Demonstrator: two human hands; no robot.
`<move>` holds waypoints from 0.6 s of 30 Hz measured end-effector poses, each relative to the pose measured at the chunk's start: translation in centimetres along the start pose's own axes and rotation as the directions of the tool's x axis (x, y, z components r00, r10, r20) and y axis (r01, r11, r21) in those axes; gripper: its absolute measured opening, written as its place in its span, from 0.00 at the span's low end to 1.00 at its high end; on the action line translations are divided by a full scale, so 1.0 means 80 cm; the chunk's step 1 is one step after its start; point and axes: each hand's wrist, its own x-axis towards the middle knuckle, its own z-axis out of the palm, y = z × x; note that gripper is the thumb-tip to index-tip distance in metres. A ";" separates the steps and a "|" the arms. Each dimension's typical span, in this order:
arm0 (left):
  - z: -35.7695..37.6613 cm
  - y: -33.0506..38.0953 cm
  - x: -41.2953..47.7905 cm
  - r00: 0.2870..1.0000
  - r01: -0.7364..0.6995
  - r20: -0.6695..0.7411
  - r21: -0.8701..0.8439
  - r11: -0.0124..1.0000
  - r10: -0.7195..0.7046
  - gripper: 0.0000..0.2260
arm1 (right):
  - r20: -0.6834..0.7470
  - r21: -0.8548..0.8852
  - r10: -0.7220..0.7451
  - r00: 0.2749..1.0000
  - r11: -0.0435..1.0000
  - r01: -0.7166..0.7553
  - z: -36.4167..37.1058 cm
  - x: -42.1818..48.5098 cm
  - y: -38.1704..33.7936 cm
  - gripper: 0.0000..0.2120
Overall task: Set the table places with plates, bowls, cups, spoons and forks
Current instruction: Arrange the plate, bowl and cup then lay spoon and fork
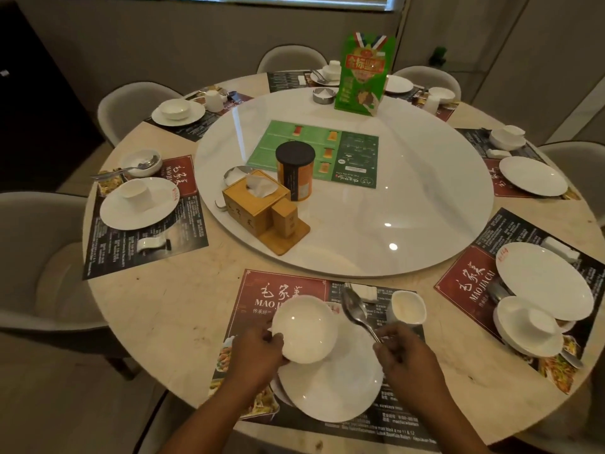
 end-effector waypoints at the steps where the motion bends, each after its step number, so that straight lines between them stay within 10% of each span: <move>1: -0.011 0.001 0.005 0.999 0.006 -0.035 -0.029 1.000 -0.007 0.18 | -0.019 -0.007 0.022 1.000 1.000 -0.022 0.008 -0.001 0.000 0.10; 18: -0.055 -0.019 0.093 0.968 0.147 -0.191 -0.087 0.985 -0.162 0.19 | -0.053 -0.071 0.140 0.989 0.987 -0.143 0.103 -0.029 0.009 0.13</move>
